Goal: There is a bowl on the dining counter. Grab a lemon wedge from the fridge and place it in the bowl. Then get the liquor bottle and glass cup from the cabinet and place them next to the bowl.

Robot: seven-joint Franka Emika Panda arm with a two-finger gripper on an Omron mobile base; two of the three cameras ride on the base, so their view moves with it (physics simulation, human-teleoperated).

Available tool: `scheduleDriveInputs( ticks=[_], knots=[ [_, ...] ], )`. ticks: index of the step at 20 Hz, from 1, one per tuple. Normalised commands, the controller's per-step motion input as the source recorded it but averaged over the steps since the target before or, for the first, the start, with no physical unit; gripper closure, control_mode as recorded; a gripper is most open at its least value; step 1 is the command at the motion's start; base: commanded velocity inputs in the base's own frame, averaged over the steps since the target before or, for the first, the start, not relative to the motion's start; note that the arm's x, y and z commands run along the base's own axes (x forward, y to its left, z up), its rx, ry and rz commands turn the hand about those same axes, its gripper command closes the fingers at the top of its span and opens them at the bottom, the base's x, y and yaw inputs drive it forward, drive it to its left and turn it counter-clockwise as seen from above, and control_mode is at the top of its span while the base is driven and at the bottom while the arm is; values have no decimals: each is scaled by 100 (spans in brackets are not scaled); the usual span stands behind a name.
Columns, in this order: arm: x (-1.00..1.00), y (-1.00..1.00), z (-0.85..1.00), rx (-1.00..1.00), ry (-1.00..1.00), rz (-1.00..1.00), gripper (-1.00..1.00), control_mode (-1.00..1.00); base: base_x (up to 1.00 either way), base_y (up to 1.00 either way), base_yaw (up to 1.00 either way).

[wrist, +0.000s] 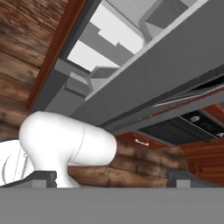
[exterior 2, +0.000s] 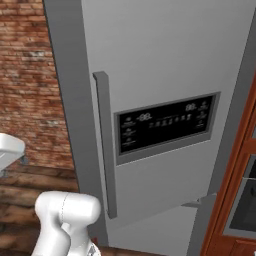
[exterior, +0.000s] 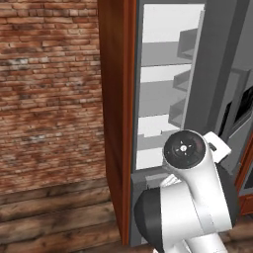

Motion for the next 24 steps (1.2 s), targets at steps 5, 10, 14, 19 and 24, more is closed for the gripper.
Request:
scheduleDriveInputs(
  ticks=[5,10,14,19,24],
  knots=[
    [-31,0,-1,0,0,0,-100,100,-14,2,0],
    [0,0,0,0,0,0,-100,100,-9,52,-4],
    [0,0,0,0,0,0,-100,100,2,78,-14],
    [0,0,0,0,0,0,-100,100,29,28,-15],
    [52,-20,0,1,0,-2,-100,-100,23,-1,-4]
  ],
)
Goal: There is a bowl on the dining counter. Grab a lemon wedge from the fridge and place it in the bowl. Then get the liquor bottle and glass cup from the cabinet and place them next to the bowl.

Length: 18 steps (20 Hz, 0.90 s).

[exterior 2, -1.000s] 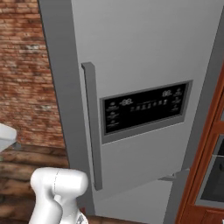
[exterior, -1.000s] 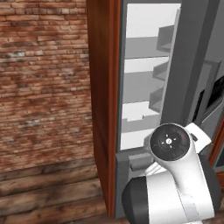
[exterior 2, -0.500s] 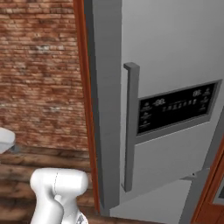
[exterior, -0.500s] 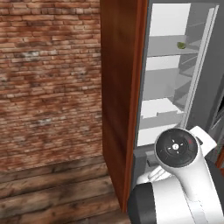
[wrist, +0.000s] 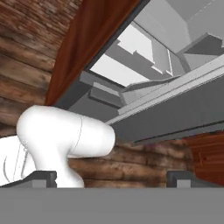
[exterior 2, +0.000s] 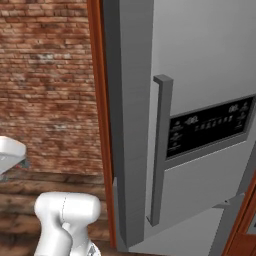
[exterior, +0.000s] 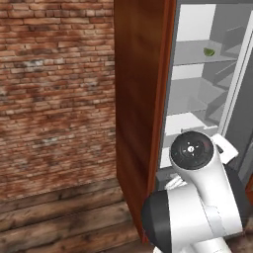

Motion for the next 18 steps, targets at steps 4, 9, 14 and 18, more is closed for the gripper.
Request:
scheduleDriveInputs(
  ticks=[4,9,14,18],
  knots=[
    [98,-64,3,0,2,-2,-100,-100,0,0,0],
    [82,-86,0,-1,3,-2,-100,-100,0,0,0],
    [88,-24,-25,-21,5,-7,-100,-100,0,0,0],
    [75,-35,-41,-26,12,-9,-100,-100,0,0,0]
  ],
)
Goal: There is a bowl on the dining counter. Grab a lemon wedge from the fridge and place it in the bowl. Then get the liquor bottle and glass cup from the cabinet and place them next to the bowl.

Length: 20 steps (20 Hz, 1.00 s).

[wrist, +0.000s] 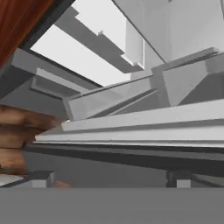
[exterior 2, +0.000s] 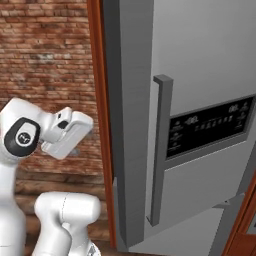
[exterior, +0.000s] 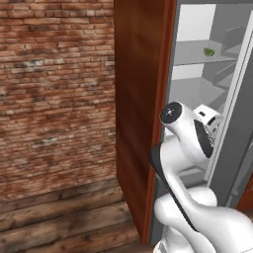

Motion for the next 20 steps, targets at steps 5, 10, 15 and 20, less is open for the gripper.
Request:
scheduleDriveInputs(
  ticks=[5,10,15,20],
  knots=[
    [73,-54,-38,-20,23,-15,-100,-100,0,0,0],
    [29,-76,-20,-9,25,-19,-100,-100,0,0,0],
    [-4,-96,-5,-3,23,-21,-100,-100,0,0,0],
    [-45,-100,-6,0,13,-26,-100,-100,0,0,0]
  ],
)
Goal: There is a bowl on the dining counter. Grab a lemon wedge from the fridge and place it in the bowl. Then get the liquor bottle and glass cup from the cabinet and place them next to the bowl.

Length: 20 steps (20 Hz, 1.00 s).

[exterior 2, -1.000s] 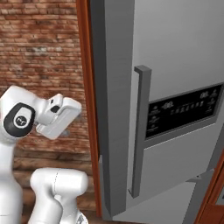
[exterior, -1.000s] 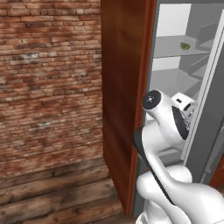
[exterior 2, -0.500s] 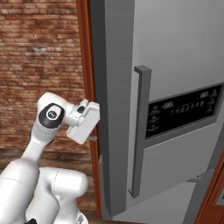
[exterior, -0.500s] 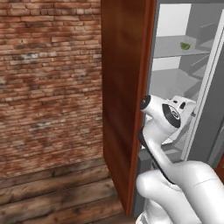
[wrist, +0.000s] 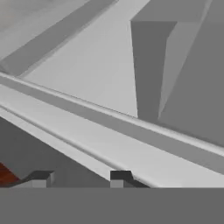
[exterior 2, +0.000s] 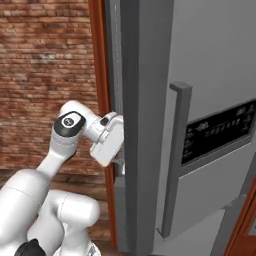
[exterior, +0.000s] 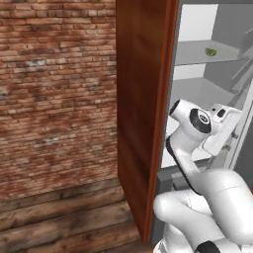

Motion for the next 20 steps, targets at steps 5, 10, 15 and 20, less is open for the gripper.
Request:
scheduleDriveInputs(
  ticks=[5,10,15,20],
  knots=[
    [-65,-100,-11,0,9,-25,-100,-100,0,0,0],
    [-58,-100,-12,0,11,-22,-100,-100,0,0,0],
    [-8,-100,-13,0,12,-16,-100,-100,0,0,0],
    [0,-100,-7,1,1,-2,-100,-100,0,0,0]
  ],
)
